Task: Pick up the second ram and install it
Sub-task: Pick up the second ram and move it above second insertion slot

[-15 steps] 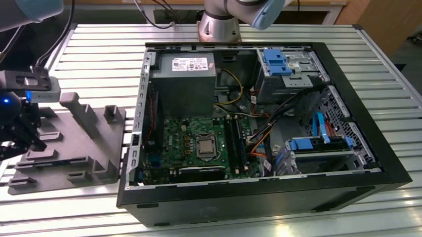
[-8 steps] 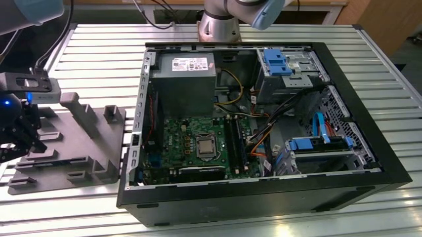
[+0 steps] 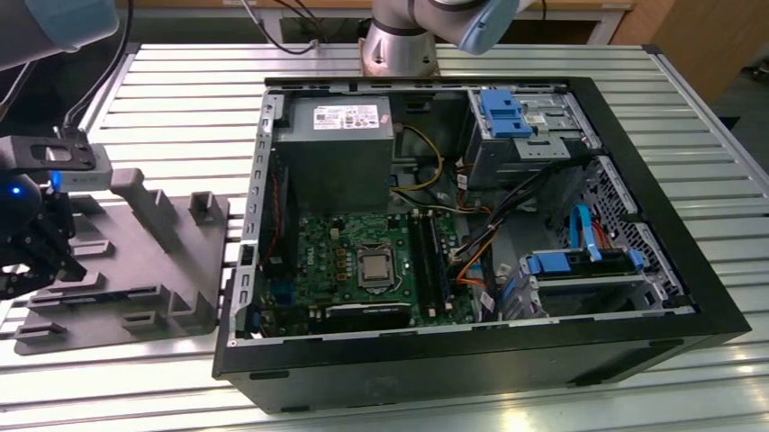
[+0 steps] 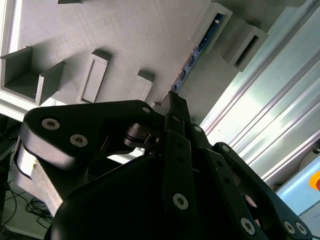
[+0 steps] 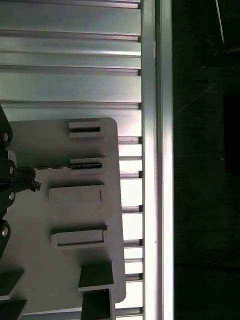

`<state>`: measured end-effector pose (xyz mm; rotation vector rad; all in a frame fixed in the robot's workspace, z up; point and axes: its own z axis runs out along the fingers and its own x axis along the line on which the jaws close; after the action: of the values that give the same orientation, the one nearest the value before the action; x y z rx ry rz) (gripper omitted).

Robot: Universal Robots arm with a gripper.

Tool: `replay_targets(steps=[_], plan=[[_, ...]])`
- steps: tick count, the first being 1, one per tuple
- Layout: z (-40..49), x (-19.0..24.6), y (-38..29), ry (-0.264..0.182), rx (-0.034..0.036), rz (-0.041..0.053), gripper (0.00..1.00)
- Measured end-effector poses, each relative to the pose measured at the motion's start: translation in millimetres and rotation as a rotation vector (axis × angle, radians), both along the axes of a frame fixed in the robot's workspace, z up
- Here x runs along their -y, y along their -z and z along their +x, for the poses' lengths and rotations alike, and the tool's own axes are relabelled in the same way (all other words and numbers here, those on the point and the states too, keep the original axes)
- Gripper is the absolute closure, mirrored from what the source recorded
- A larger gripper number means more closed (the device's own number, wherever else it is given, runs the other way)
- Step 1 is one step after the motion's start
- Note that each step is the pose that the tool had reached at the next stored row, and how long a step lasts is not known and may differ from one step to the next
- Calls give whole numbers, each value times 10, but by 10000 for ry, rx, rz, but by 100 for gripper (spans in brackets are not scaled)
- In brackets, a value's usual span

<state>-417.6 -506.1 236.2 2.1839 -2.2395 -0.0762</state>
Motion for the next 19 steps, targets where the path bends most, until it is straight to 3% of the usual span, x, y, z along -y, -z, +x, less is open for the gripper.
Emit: replay_targets(steps=[19], plan=[[-1,6,88,-358,-1,-1,89]])
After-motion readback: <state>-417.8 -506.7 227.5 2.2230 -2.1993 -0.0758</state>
